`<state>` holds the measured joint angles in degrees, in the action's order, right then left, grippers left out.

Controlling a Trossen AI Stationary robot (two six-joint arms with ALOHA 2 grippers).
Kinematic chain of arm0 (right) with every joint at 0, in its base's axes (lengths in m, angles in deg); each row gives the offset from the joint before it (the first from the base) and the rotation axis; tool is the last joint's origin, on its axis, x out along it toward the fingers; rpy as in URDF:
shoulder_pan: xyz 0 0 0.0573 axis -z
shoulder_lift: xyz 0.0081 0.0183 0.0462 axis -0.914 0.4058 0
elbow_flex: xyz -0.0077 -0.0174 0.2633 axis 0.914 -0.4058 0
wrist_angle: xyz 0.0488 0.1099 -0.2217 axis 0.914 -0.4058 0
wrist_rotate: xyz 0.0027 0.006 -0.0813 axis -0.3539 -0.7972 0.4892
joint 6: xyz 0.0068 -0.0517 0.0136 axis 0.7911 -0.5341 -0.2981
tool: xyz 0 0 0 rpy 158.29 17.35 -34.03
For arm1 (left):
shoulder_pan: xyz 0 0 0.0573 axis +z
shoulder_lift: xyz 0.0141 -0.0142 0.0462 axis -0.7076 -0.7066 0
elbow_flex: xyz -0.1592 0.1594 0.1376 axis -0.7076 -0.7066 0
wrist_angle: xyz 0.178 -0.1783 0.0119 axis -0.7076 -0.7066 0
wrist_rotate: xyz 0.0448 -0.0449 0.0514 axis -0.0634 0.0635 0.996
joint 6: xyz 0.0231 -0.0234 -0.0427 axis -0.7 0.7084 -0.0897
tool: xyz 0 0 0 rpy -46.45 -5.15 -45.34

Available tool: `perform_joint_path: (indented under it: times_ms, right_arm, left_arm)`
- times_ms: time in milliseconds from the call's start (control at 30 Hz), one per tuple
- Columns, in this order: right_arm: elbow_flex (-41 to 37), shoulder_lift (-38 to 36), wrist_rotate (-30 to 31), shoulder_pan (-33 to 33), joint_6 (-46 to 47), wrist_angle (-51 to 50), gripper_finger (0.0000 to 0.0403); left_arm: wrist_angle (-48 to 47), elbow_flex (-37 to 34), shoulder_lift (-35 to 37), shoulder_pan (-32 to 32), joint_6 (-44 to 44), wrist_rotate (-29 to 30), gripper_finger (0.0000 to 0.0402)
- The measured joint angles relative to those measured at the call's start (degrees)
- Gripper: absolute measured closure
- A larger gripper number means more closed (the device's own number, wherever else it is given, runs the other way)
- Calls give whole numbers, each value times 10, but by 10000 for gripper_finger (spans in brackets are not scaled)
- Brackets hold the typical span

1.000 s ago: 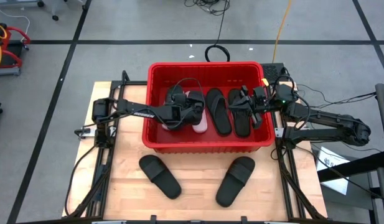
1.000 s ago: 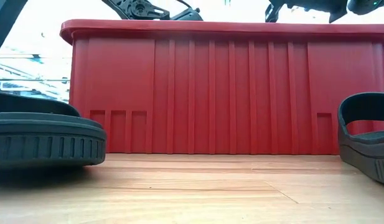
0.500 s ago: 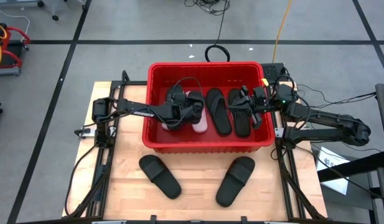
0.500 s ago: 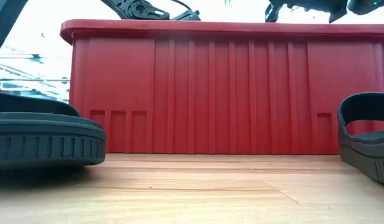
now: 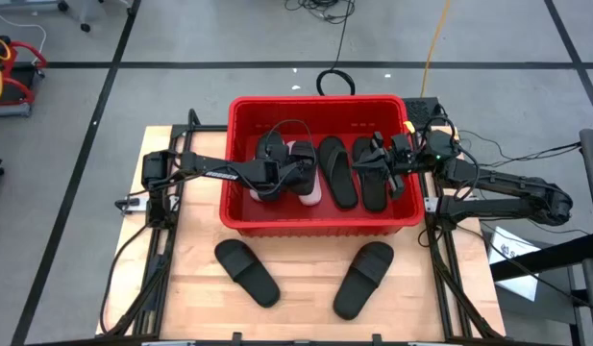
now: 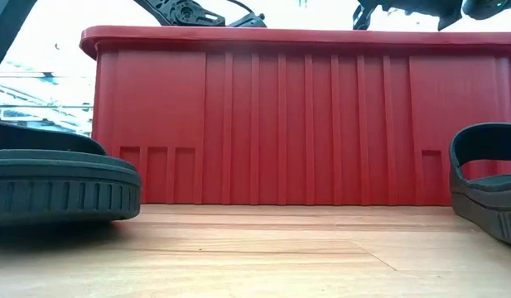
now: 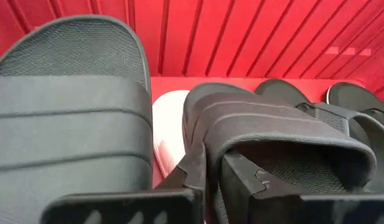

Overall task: Pick and place slides into bin
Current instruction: Put the black slipper into the red bin

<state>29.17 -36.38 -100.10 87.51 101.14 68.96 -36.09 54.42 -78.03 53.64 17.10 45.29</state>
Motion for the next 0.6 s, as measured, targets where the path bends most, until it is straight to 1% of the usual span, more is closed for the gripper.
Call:
perform_joint_path:
  times_ms: [233, 367, 467, 600]
  right_arm:
    - [0, 0, 0, 0, 0, 0, 403]
    - [0, 0, 0, 0, 0, 0, 403]
    - [0, 0, 0, 0, 0, 0, 403]
    - [0, 0, 0, 0, 0, 0, 403]
  left_arm:
    - [0, 0, 0, 0, 0, -6, 316]
    - [0, 0, 0, 0, -3, -36, 291]
    - [-1, 0, 0, 0, -5, -57, 283]
    - [-1, 0, 0, 0, -9, -68, 282]
